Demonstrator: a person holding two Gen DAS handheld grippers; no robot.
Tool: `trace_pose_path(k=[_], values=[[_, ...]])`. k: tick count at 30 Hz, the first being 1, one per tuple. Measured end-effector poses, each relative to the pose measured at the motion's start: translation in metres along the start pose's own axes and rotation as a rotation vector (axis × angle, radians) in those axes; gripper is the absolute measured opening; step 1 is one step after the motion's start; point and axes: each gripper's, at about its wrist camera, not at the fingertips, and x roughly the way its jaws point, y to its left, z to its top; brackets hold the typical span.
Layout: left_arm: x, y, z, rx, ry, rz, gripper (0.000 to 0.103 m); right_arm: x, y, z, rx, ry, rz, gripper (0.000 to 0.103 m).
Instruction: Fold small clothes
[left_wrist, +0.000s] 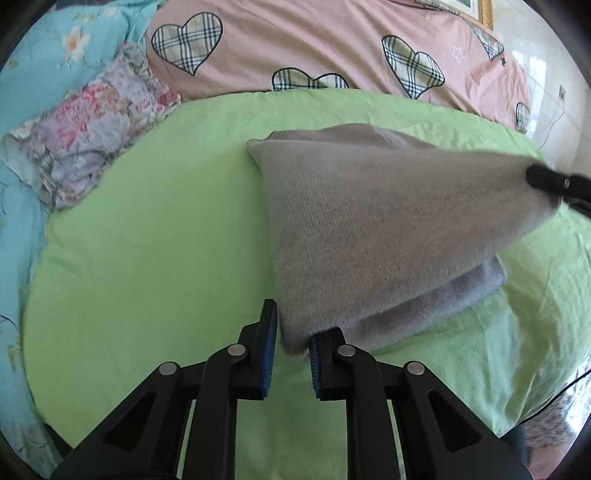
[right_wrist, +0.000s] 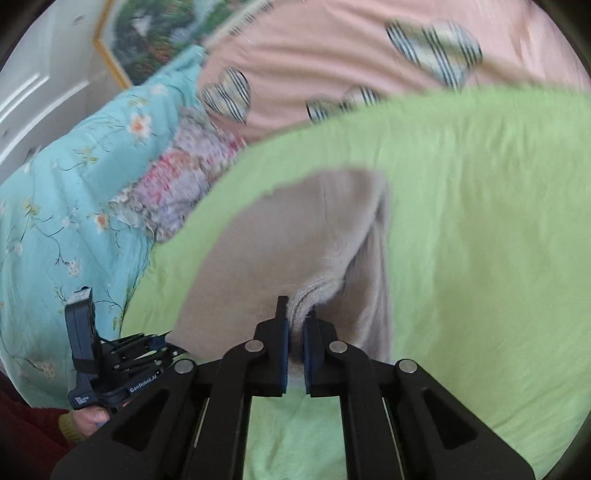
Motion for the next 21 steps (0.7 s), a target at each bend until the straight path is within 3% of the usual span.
trace_pose_path(k=[4, 7, 13, 16, 18, 19, 21], values=[[0.018, -0.017, -0.011, 0.045, 0.088, 0.04, 0.01, 0.028, -0.018, -0.015, -0.05, 0.113, -0.107, 0.007], [0.017, -0.021, -0.016, 0.077, 0.093, 0.054, 0.01, 0.046, -0.039, -0.036, -0.02, 0.178, -0.133, 0.007], [0.02, -0.024, -0.018, 0.096, 0.121, 0.072, 0.01, 0.046, -0.053, -0.048, 0.02, 0.177, -0.158, 0.007], [0.003, -0.025, -0.011, 0.113, 0.069, 0.072, 0.009, 0.037, -0.045, -0.041, 0.009, 0.166, -0.181, 0.007], [0.01, -0.025, -0.014, 0.124, 0.077, 0.069, 0.009, 0.033, -0.044, -0.038, 0.004, 0.155, -0.204, 0.007], [0.024, -0.024, -0.019, 0.118, 0.122, 0.06, 0.009, 0.039, -0.047, -0.039, 0.005, 0.17, -0.208, 0.007], [0.026, -0.027, -0.024, 0.137, 0.093, 0.067, 0.009, 0.061, -0.054, -0.048, -0.006, 0.23, -0.225, 0.007]])
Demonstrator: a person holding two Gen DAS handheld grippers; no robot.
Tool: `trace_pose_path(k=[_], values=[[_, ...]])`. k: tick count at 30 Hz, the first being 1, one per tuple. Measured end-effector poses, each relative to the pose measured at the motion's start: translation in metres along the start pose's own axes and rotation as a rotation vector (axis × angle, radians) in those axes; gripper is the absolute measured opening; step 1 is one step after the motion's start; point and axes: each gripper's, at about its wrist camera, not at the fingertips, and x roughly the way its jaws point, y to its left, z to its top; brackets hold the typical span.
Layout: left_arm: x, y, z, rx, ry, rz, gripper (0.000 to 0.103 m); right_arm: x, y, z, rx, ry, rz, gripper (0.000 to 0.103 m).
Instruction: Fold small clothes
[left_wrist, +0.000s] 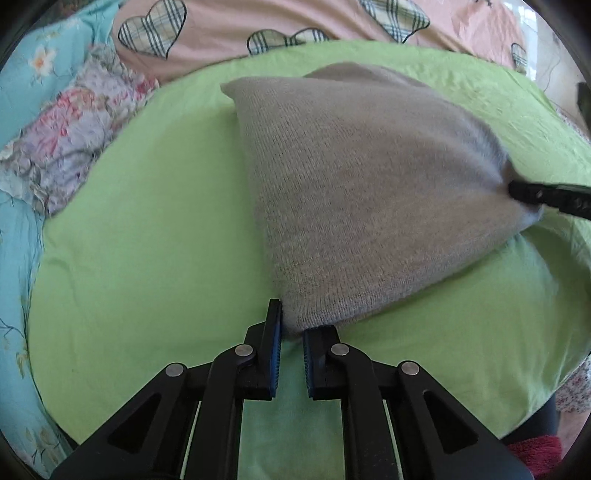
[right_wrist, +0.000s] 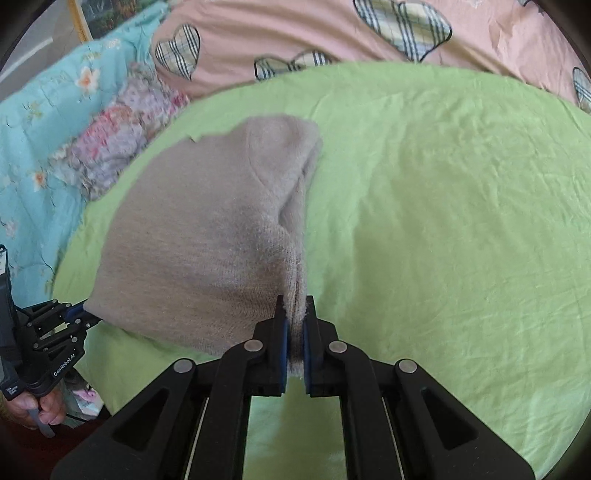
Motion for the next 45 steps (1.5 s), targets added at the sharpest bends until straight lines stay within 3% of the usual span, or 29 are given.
trace_pose_path(k=[3, 9, 13, 15, 19, 23, 26, 29, 31, 34, 39, 45], values=[[-0.005, -0.002, -0.001, 0.019, -0.009, -0.003, 0.009, 0.005, -0.003, -0.002, 0.021, 0.0, 0.001, 0.007], [-0.004, 0.012, 0.0, 0.001, 0.002, -0.088, 0.009, 0.004, -0.004, 0.0, 0.017, 0.018, -0.013, 0.009], [-0.017, 0.035, 0.0, -0.026, 0.004, -0.243, 0.012, -0.004, -0.01, 0.001, 0.062, 0.032, 0.004, 0.024], [-0.03, 0.051, -0.002, -0.053, -0.01, -0.328, 0.013, -0.016, -0.015, 0.001, 0.094, 0.023, 0.017, 0.029], [-0.056, 0.066, 0.004, -0.072, -0.071, -0.41, 0.014, -0.04, -0.018, 0.016, 0.135, -0.062, -0.009, 0.032], [-0.056, 0.071, 0.026, -0.125, -0.118, -0.469, 0.019, -0.042, -0.001, 0.048, 0.127, -0.141, 0.081, 0.032], [-0.043, 0.063, 0.049, -0.145, -0.142, -0.505, 0.019, -0.023, 0.024, 0.066, 0.086, -0.128, 0.161, 0.035], [-0.025, 0.053, 0.061, -0.129, -0.117, -0.544, 0.019, 0.002, 0.047, 0.072, 0.02, -0.069, 0.148, 0.045], [-0.006, 0.044, 0.061, -0.122, -0.058, -0.536, 0.019, 0.023, 0.043, 0.071, 0.009, -0.023, 0.089, 0.044], [0.025, 0.031, 0.049, -0.115, 0.022, -0.519, 0.018, 0.037, 0.022, 0.072, 0.039, -0.018, 0.074, 0.043], [0.02, 0.024, 0.041, -0.109, -0.007, -0.48, 0.019, 0.034, 0.018, 0.069, 0.047, -0.044, 0.078, 0.041], [0.018, 0.029, 0.032, -0.129, -0.012, -0.5, 0.023, 0.013, 0.019, 0.053, 0.046, -0.085, 0.093, 0.042]])
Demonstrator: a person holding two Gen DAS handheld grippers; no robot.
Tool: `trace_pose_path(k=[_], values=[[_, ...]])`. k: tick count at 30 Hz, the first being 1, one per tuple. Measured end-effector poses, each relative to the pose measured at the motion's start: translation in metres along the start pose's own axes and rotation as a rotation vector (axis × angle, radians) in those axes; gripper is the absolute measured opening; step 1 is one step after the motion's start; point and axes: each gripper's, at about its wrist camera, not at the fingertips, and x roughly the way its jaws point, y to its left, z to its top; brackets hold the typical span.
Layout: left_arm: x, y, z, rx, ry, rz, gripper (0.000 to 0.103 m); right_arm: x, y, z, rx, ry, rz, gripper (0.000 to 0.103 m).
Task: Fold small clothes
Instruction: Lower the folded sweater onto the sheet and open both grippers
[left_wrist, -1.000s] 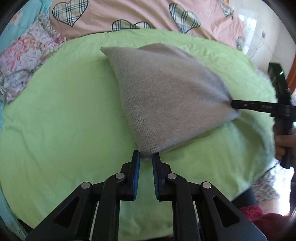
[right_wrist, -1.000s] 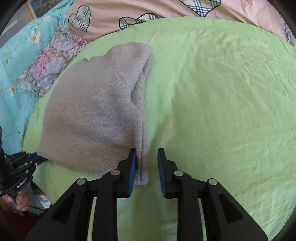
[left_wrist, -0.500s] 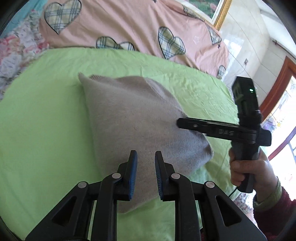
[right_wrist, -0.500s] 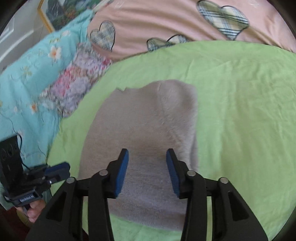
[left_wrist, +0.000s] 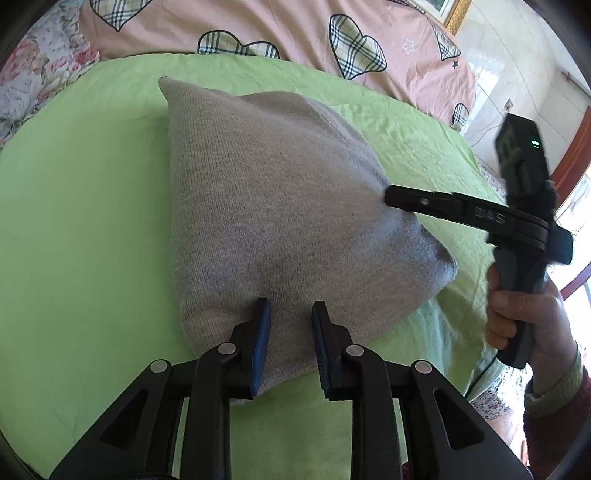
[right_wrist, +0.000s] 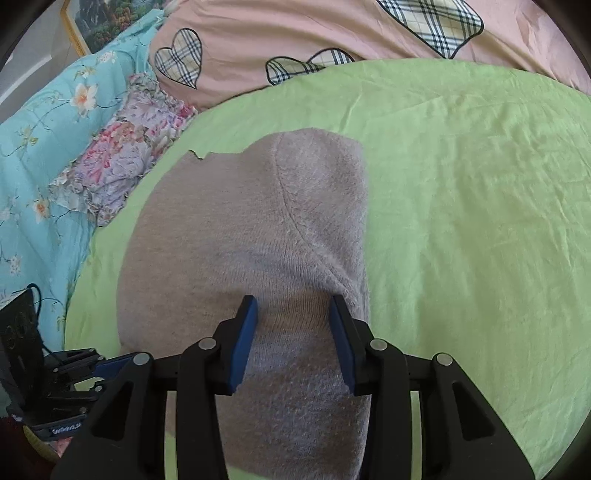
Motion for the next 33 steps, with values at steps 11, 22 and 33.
trace_pose_path(k=[11, 22, 33], values=[[0.0, -0.009, -0.009, 0.045, -0.032, 0.036, 0.029, -0.018, 0.01, -0.068, -0.008, 0.038, -0.053, 0.044], [-0.012, -0.001, -0.021, 0.016, -0.05, 0.021, 0.03, -0.025, 0.007, -0.074, 0.046, 0.005, -0.035, 0.044], [-0.029, 0.007, -0.034, -0.005, -0.062, 0.005, 0.031, -0.051, 0.016, -0.088, 0.08, -0.048, -0.07, 0.051]])
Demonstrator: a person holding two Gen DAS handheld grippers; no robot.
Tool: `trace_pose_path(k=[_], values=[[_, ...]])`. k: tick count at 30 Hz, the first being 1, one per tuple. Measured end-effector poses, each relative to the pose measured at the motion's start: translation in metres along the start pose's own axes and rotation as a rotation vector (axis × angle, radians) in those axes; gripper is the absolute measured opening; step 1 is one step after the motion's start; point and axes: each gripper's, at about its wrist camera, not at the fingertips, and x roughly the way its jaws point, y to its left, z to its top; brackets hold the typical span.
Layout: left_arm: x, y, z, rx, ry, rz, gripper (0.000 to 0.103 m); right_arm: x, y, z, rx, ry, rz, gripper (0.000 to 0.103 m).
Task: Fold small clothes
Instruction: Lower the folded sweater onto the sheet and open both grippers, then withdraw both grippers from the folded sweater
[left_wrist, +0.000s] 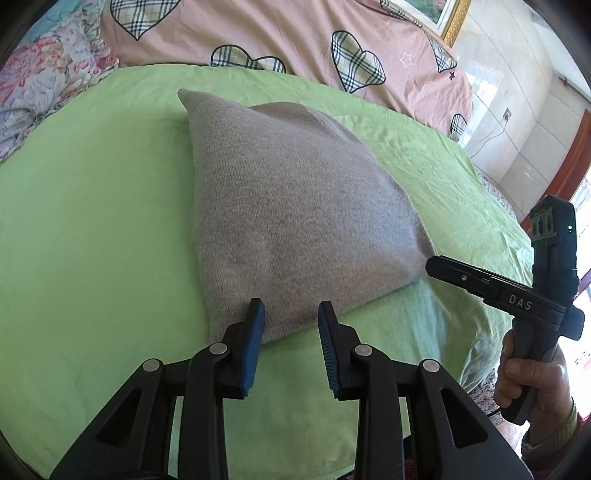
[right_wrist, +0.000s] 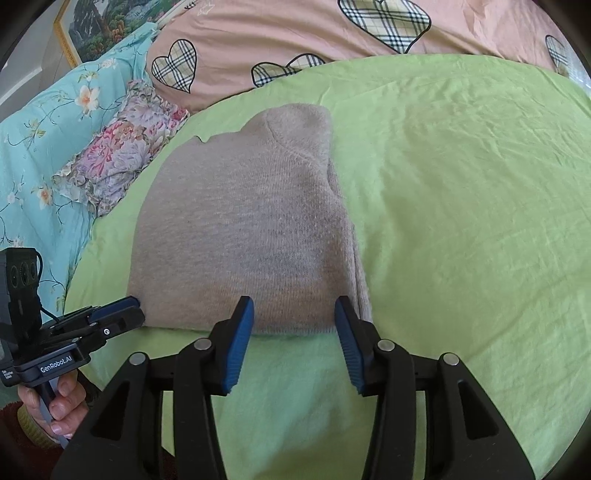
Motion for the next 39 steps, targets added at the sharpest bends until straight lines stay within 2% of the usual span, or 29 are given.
trace_pose_path(k=[5, 7, 9, 12, 16, 18, 20, 24, 27, 31, 39], values=[[-0.008, 0.005, -0.008, -0.026, 0.005, -0.01, 0.031, -0.016, 0.002, -0.008, -0.004, -0.015, -0.013, 0.054], [-0.013, 0.006, -0.013, -0.033, 0.01, -0.014, 0.033, -0.022, 0.003, -0.009, -0.005, -0.024, -0.017, 0.055], [-0.016, 0.008, -0.018, -0.04, 0.014, -0.005, 0.04, -0.026, 0.005, -0.011, -0.004, -0.027, -0.013, 0.056], [-0.023, 0.014, -0.024, -0.065, 0.011, 0.003, 0.04, -0.031, 0.011, -0.013, -0.027, -0.027, -0.01, 0.061], [-0.038, 0.015, -0.026, -0.067, -0.021, 0.07, 0.046, -0.036, 0.019, -0.014, -0.055, -0.022, -0.004, 0.068], [-0.047, 0.014, -0.025, -0.054, -0.048, 0.108, 0.058, -0.038, 0.022, -0.016, -0.067, -0.022, 0.0, 0.071], [-0.056, 0.011, -0.024, -0.045, -0.064, 0.137, 0.065, -0.039, 0.026, -0.018, -0.08, -0.017, 0.01, 0.077], [-0.062, 0.004, -0.014, -0.013, -0.046, 0.192, 0.079, -0.041, 0.029, -0.019, -0.085, -0.013, 0.03, 0.081], [-0.061, -0.001, -0.005, 0.003, -0.023, 0.21, 0.08, -0.041, 0.028, -0.016, -0.082, -0.013, 0.041, 0.083], [-0.053, -0.009, 0.01, 0.041, 0.001, 0.299, 0.083, -0.041, 0.025, -0.008, -0.084, -0.013, 0.037, 0.088], [-0.03, -0.01, 0.027, 0.055, 0.045, 0.378, 0.085, -0.037, 0.021, 0.012, -0.106, -0.006, 0.03, 0.097]])
